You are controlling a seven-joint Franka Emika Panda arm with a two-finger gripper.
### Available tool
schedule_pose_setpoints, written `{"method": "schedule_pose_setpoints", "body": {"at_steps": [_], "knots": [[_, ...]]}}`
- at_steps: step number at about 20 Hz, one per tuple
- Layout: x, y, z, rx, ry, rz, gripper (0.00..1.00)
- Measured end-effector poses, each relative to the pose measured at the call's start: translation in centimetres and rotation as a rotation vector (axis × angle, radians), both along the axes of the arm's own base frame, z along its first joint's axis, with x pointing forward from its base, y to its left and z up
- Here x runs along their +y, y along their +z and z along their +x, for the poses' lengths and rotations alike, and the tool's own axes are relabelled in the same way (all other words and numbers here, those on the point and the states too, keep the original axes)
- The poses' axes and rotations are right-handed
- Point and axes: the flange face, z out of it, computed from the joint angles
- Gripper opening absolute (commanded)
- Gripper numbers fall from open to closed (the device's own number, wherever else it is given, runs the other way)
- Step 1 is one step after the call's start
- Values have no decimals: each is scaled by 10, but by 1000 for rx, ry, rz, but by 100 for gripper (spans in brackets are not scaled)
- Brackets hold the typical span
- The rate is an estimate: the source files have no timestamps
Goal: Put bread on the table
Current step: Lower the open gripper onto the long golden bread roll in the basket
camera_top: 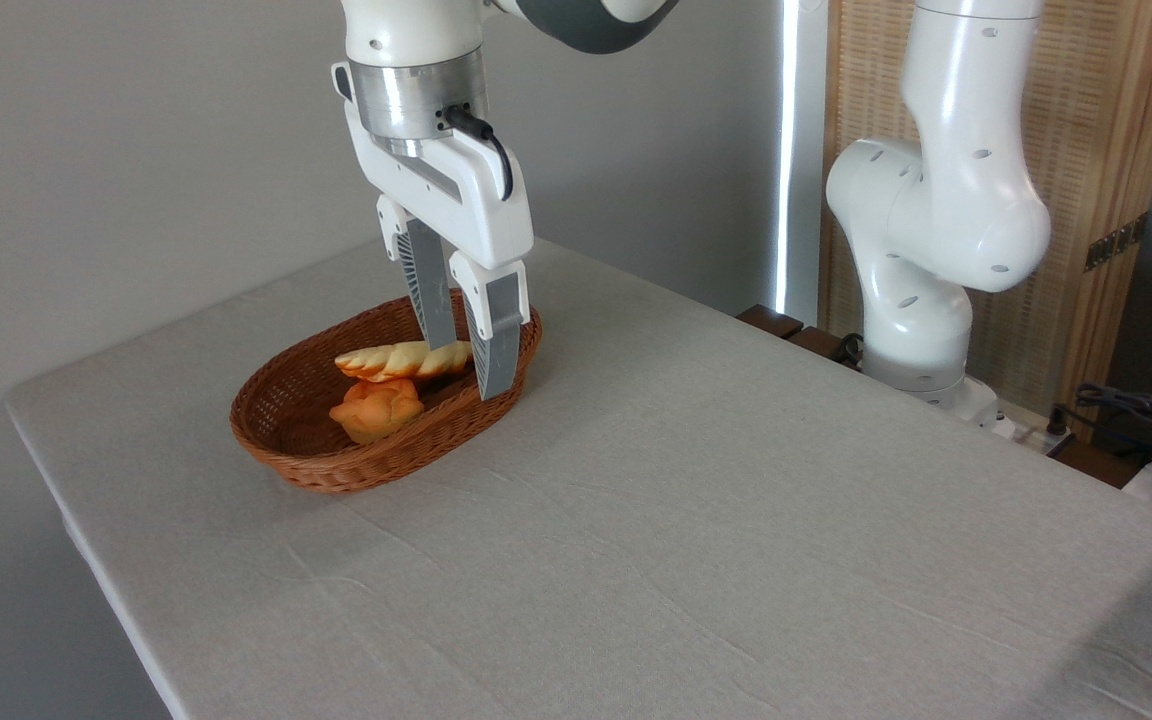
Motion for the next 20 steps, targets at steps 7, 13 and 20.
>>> {"method": "schedule_pose_setpoints", "body": {"at_steps": [7, 13, 20], "knots": [[-51, -15, -3, 29, -64, 16, 100], [-178, -49, -24, 8, 5, 10, 100], [-241, -79, -56, 42, -5, 24, 100]]}}
